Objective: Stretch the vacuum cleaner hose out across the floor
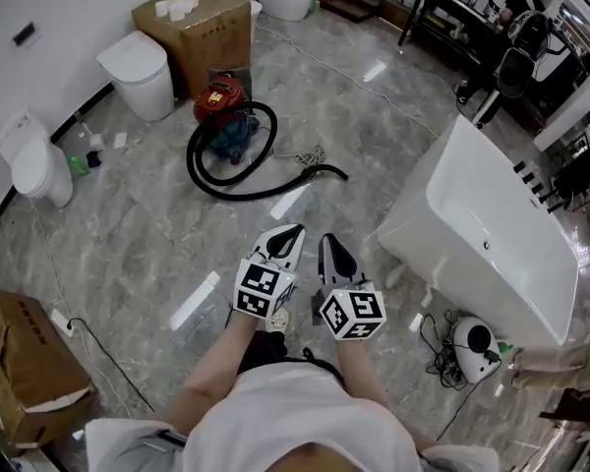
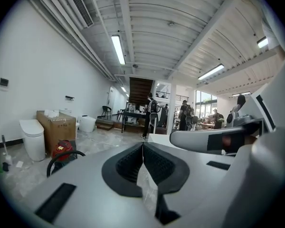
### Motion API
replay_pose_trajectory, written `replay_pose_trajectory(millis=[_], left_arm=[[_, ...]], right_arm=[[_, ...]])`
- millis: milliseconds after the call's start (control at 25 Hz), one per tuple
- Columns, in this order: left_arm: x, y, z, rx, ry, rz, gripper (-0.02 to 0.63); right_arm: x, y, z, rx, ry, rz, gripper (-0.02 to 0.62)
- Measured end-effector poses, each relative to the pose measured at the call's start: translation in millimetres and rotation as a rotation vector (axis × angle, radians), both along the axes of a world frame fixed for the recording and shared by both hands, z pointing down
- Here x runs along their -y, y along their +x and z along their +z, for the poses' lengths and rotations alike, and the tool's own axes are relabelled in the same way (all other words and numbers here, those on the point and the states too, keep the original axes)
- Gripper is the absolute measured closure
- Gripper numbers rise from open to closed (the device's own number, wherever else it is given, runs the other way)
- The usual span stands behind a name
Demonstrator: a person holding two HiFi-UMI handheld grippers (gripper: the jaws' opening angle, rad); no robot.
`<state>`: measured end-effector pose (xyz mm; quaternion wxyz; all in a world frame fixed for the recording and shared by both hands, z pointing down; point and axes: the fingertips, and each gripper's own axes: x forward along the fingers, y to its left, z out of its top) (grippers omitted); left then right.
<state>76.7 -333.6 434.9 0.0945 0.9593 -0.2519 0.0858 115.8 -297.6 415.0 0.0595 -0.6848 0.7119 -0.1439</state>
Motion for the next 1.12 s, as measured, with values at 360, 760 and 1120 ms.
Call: replay_pose_trajectory(millis=[360, 760, 1120], left_arm=[[40.9, 6.7, 16.4, 0.018, -0.029, 0.015, 0.595], [86.1, 19.4, 23.8, 0.008, -0.042, -0.030, 0.595], [163.1, 56.5, 36.6, 0.015, -0.052, -0.085, 0.595]], right_arm=[[46.8, 12.6, 13.4, -0.004, -0.028, -0.013, 0.583], [85.1, 59.0, 27.9, 0.061, -0.044, 0.033, 0.583], [170.5, 100.3, 36.8, 0.080, -0.006, -0.059, 0.583]])
